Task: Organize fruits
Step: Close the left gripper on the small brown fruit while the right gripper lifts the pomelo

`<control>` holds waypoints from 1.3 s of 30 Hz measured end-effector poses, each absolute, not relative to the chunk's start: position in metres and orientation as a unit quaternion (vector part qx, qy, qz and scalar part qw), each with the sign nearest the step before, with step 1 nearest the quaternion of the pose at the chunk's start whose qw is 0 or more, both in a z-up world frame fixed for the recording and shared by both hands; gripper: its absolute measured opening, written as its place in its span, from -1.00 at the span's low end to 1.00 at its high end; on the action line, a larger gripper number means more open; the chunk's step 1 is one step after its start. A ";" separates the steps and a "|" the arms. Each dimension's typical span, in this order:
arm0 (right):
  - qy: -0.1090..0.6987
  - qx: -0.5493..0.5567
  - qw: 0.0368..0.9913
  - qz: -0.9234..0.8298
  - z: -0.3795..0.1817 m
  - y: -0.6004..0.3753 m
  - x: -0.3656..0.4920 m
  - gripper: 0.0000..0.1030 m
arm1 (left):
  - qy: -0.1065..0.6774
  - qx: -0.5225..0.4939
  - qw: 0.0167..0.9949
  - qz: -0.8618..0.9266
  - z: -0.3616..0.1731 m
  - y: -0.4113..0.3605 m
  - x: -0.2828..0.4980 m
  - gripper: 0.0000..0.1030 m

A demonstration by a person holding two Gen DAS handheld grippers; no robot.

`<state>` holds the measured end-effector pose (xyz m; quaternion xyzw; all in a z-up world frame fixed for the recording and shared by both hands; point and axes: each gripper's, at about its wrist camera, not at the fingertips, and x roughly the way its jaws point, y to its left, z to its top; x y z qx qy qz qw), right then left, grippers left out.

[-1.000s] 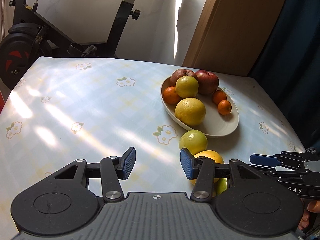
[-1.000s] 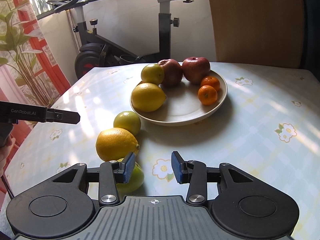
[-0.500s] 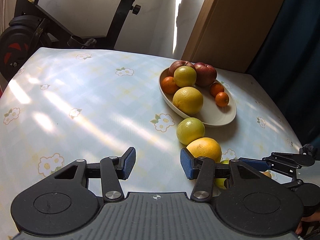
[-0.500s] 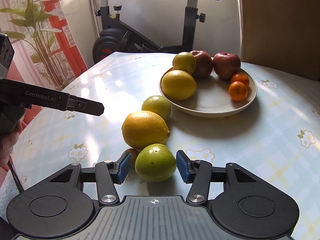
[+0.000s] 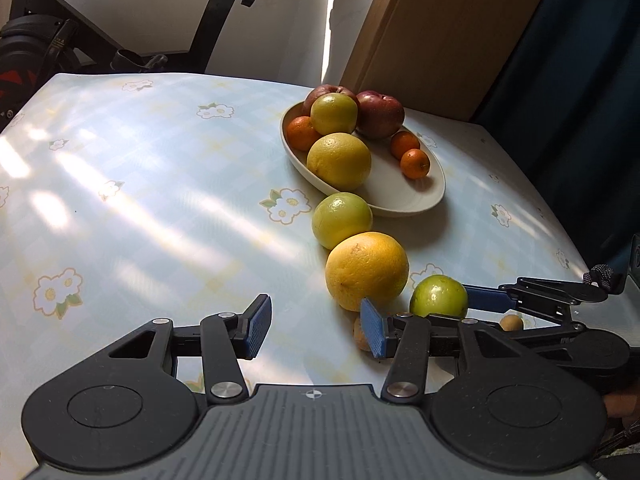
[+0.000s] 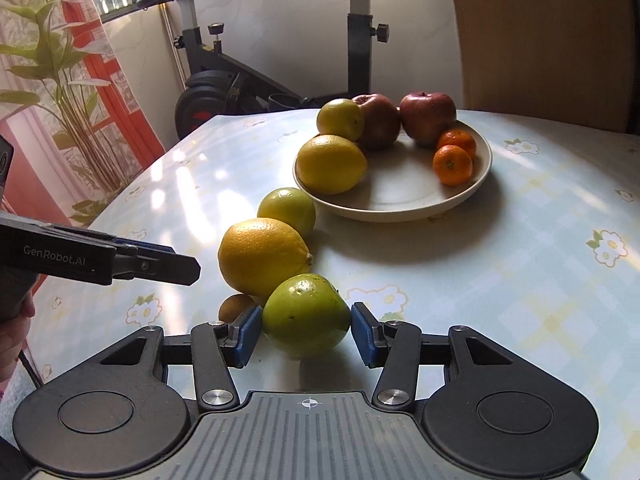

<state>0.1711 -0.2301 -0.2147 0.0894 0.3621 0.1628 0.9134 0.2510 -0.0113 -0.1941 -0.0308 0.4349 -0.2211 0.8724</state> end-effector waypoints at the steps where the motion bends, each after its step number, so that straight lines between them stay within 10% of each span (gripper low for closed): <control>1: 0.356 0.094 0.917 0.155 -0.213 -0.237 0.171 -0.12 | 0.436 -0.031 0.871 -0.225 -0.195 -0.014 0.250 0.00; 15: 0.307 0.135 0.939 0.076 -0.199 -0.307 0.171 -0.12 | 0.467 -0.017 0.850 -0.241 -0.217 -0.052 0.246 -0.04; 23: 0.310 0.127 0.938 0.087 -0.202 -0.298 0.171 -0.12 | 0.467 -0.016 0.853 -0.232 -0.223 -0.057 0.253 -0.48; 39: 0.319 0.118 0.934 0.110 -0.205 -0.283 0.169 -0.12 | 0.437 -0.012 0.872 -0.218 -0.209 -0.048 0.237 -0.48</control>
